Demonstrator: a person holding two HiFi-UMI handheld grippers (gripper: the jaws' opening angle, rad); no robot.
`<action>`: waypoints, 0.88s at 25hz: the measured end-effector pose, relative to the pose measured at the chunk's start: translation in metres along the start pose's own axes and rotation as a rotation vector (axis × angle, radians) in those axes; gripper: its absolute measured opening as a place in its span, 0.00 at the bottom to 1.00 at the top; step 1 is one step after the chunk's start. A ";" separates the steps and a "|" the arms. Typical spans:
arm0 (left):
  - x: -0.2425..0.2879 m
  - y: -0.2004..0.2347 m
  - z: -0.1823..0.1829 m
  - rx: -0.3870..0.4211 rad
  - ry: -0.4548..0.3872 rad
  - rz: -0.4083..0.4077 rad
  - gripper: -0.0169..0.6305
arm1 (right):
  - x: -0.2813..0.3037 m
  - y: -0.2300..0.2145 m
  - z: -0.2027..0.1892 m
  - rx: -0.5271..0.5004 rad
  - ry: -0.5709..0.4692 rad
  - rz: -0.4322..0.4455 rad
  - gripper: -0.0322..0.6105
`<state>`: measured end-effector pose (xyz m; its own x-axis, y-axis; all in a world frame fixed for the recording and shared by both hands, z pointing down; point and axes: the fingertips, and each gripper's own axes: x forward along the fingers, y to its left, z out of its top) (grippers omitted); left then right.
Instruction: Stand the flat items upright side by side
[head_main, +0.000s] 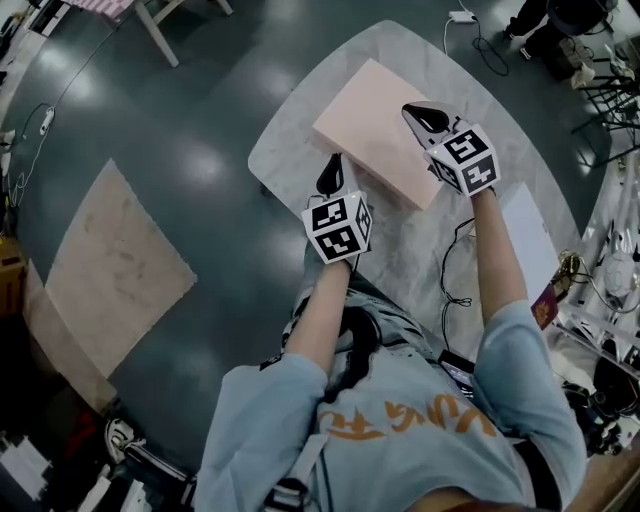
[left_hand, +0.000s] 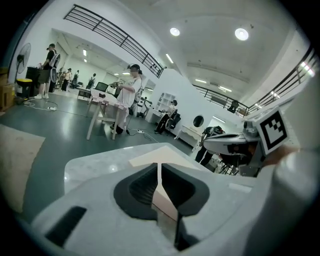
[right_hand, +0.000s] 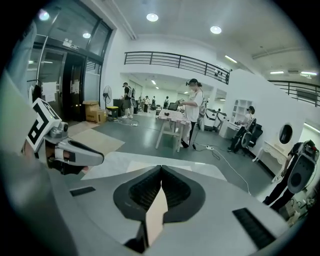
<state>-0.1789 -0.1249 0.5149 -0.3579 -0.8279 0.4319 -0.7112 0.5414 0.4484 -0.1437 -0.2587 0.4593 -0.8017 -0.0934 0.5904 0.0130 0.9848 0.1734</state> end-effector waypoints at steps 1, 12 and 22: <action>0.004 0.001 -0.002 -0.007 0.007 0.000 0.07 | 0.006 -0.003 -0.003 0.000 0.009 0.007 0.05; 0.048 0.017 -0.014 -0.071 0.097 0.020 0.23 | 0.069 -0.031 -0.020 0.030 0.078 0.113 0.18; 0.075 0.031 -0.035 -0.128 0.194 0.007 0.49 | 0.118 -0.057 -0.033 0.083 0.115 0.238 0.45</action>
<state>-0.2063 -0.1651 0.5889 -0.2312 -0.7869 0.5722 -0.6220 0.5717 0.5350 -0.2194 -0.3311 0.5448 -0.7086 0.1301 0.6935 0.1397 0.9893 -0.0429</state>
